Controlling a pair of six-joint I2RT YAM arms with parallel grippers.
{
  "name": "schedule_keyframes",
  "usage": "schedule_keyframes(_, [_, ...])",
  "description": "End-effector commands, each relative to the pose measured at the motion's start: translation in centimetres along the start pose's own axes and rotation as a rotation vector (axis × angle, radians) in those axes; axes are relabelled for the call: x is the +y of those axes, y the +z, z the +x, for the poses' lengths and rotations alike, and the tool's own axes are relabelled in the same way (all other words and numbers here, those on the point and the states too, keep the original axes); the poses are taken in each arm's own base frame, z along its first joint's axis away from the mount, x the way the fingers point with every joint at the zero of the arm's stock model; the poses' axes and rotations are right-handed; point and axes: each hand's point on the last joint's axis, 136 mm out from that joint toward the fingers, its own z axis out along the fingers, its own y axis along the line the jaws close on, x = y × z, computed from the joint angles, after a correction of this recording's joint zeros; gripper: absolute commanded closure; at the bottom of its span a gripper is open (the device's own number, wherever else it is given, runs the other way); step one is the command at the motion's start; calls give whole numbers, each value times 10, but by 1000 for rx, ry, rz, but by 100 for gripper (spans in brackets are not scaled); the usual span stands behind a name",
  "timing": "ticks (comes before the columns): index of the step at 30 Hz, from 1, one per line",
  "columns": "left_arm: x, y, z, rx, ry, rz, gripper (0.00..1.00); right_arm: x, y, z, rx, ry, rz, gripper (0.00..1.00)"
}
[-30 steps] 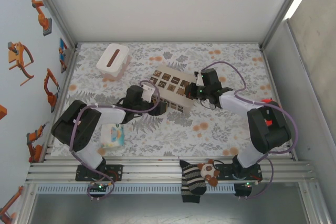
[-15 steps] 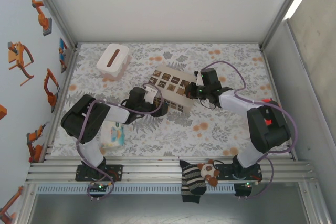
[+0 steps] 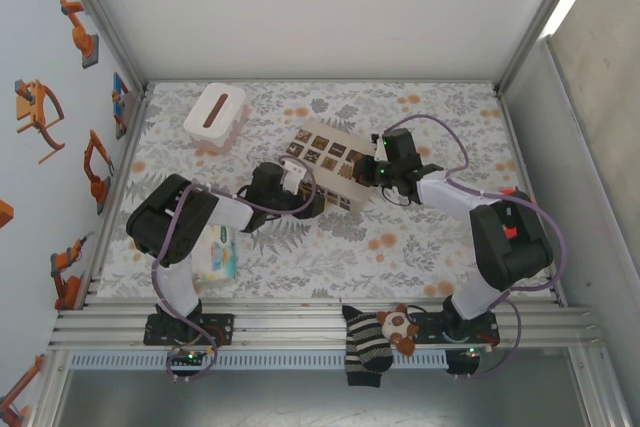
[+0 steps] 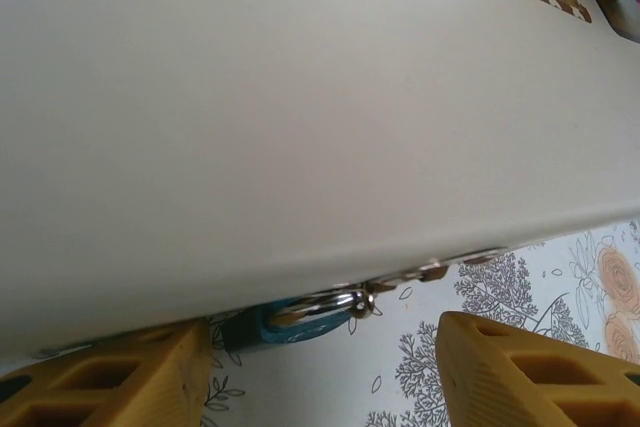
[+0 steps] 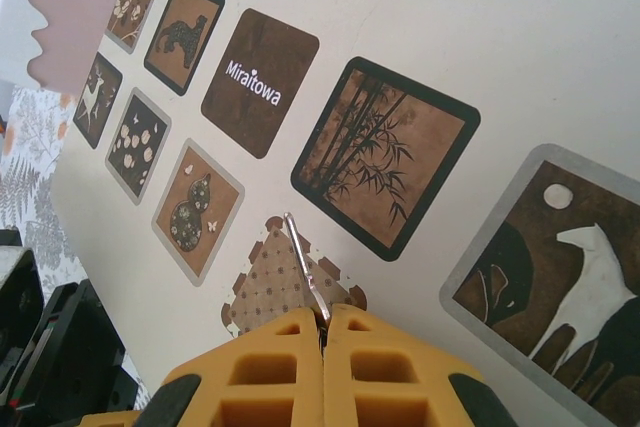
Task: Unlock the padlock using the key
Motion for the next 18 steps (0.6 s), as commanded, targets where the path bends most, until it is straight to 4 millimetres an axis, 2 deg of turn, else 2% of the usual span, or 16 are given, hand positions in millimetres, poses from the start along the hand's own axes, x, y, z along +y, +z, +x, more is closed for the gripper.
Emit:
schedule_keyframes(1, [-6, 10, 9, 43, 15, 23, 40, -17, 5, 16, 58, 14, 57, 100])
schedule_keyframes(18, [-7, 19, 3, 41, 11, 13, 46, -16, 3, 15, 49, 11, 55, 100])
